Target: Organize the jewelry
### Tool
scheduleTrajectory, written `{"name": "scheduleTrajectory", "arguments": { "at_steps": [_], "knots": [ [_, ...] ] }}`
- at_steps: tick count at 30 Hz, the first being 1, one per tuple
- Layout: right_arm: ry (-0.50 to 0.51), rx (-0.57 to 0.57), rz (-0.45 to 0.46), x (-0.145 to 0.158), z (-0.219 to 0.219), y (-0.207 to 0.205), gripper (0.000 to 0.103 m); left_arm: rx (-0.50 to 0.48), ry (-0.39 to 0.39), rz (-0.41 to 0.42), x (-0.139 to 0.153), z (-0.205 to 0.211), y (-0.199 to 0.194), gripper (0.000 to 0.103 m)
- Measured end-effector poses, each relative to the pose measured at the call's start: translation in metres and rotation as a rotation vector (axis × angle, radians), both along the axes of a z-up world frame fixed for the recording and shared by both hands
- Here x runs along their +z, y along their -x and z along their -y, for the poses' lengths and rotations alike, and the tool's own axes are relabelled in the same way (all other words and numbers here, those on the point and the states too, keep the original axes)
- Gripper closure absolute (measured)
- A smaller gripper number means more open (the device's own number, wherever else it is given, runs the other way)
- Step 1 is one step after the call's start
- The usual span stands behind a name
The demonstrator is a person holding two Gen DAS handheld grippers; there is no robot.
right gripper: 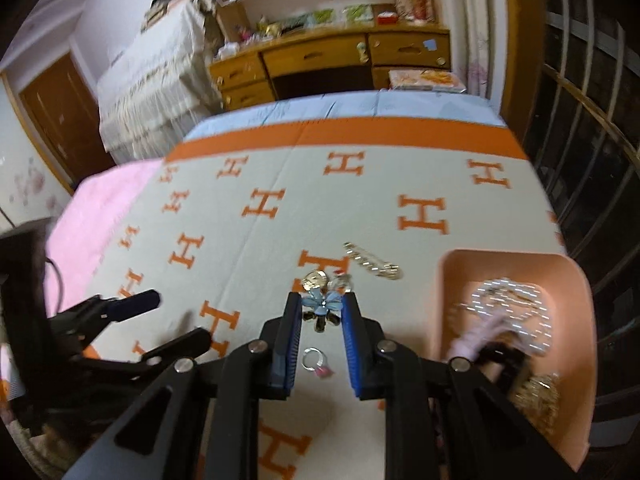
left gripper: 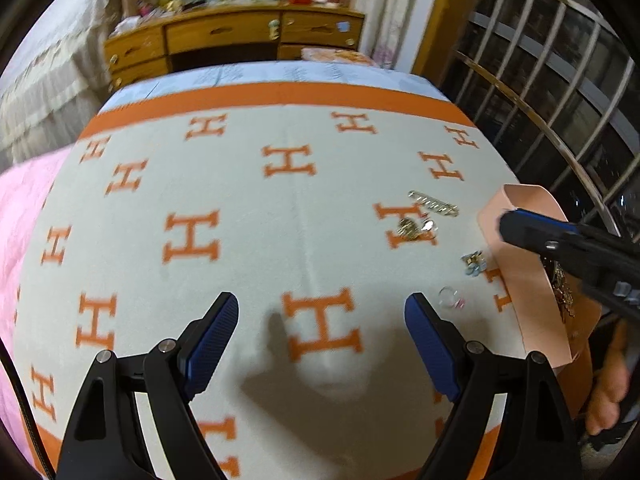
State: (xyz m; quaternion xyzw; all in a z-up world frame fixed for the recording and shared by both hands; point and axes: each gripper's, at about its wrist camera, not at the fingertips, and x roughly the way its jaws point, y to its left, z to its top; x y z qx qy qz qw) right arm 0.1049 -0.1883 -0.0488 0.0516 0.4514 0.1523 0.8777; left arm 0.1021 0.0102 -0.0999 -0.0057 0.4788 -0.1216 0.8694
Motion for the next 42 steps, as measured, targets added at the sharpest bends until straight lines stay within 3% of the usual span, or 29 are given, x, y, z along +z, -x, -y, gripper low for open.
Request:
{"name": "scheduleTrajectory", "arguments": {
  "at_steps": [6, 8, 11, 21, 26, 34, 37, 42],
  "knots": [
    [-0.107, -0.068, 0.043, 0.019, 0.037, 0.019, 0.083, -0.145, -0.042, 0.016, -0.004, 0.039, -0.020, 0.019],
    [-0.127, -0.087, 0.060, 0.023, 0.047, 0.023, 0.083, -0.145, -0.066, -0.006, -0.011, 0.047, -0.029, 0.021],
    [-0.149, -0.110, 0.068, 0.024, 0.060, 0.029, 0.083, -0.166, -0.055, -0.037, -0.017, 0.055, -0.036, 0.027],
    [-0.186, -0.137, 0.046, 0.013, 0.076, 0.035, 0.083, -0.296, -0.025, -0.016, -0.007, 0.088, -0.016, 0.029],
    [-0.198, -0.148, 0.041, 0.010, 0.081, 0.037, 0.083, -0.358, -0.034, -0.051, -0.016, 0.112, -0.017, 0.061],
    [-0.197, -0.176, 0.044, 0.006, 0.093, 0.045, 0.083, -0.348, -0.031, -0.049, -0.020, 0.125, -0.023, 0.062],
    [-0.202, -0.188, 0.039, 0.003, 0.098, 0.047, 0.083, -0.350, -0.029, -0.048, -0.021, 0.128, -0.023, 0.081],
    [-0.190, -0.212, 0.051, 0.004, 0.105, 0.054, 0.083, -0.324, -0.007, -0.058, -0.016, 0.123, -0.022, 0.081]
  ]
}}
